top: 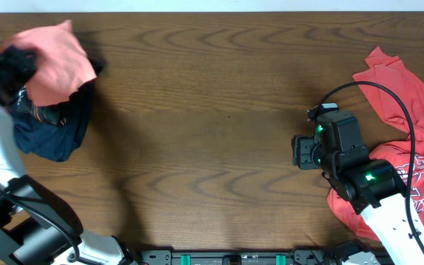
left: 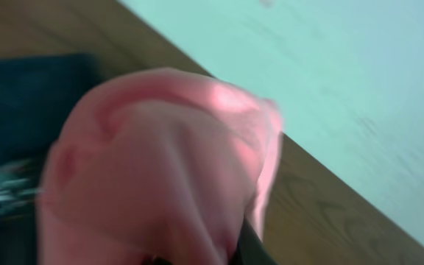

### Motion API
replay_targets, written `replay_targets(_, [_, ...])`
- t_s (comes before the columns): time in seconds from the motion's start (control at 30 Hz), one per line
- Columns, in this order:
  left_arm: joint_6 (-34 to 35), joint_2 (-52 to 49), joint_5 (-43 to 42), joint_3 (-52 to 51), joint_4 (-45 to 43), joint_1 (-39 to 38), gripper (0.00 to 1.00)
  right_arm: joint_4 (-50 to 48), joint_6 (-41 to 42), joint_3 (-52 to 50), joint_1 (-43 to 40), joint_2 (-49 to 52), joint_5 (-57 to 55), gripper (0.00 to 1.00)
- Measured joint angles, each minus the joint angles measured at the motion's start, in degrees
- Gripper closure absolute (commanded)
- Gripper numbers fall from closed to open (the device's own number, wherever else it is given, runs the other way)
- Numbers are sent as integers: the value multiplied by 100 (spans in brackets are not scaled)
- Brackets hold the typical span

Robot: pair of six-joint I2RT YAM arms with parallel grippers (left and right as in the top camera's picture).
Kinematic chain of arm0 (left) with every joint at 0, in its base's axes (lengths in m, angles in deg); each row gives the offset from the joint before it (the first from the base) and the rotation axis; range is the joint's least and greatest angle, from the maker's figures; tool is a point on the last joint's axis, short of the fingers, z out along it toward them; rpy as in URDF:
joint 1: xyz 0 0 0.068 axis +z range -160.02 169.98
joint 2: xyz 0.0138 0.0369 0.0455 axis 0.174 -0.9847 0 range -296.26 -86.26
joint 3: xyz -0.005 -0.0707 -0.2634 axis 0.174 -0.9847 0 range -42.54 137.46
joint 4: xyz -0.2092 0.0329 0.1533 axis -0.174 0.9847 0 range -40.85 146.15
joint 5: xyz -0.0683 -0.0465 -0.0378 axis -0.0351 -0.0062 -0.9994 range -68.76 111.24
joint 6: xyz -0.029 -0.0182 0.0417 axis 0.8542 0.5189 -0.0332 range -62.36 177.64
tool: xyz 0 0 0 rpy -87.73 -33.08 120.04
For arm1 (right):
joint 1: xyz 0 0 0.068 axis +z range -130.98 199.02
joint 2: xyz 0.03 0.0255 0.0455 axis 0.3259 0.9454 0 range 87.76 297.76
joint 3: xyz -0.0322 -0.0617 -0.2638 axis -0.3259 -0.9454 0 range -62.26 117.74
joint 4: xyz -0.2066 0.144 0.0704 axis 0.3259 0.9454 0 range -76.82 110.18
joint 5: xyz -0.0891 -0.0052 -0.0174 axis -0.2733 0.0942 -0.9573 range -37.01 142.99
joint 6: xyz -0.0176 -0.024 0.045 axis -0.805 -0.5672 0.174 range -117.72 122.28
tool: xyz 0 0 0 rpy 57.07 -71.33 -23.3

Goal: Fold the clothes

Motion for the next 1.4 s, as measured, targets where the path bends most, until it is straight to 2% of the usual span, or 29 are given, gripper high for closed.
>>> replay_targets(0.07, [-2,-66,-2,2,81,245,89,-4,0,0,0,0,0,33])
replay_targets(0.1, [-17,-122,0,2,142,337,76,-13,0,0,0,0,0,33])
replay_targets(0.17, [-42,-280,-2,2,234,455,27,-39,0,0,0,0,0,32])
replay_targets(0.2, [-24,-372,-2,2,264,494,5,-50,2,0,0,0,0,31])
replay_targets(0.23, [-20,-479,-2,2,291,533,2,-55,2,0,0,0,0,30])
replay_targets(0.33, [7,-715,-2,0,376,614,2,-68,4,0,0,0,0,26])
replay_targets(0.53, [116,-756,-7,-2,387,741,2,-302,0,0,-2,0,2,2])
replay_targets(0.73, [197,-643,17,-2,476,632,2,-835,-195,4,-28,114,98,1])
replay_targets(0.87, [170,-146,264,-2,660,317,2,-1165,-334,9,-157,457,337,1])
replay_targets(1.03, [-83,675,658,13,1128,-568,2,-1755,-407,20,-452,1137,737,1])
replay_targets(1.13, [-319,870,955,48,1655,-1456,2,-1991,-411,48,-704,1576,1093,1])
replay_targets(1.23, [-472,811,1333,46,2345,-2271,2,-1860,-404,120,-1036,1963,1386,1])
replay_targets(1.4, [-592,680,1873,20,3818,-3298,2,-1108,-396,262,-1585,2262,1572,1])
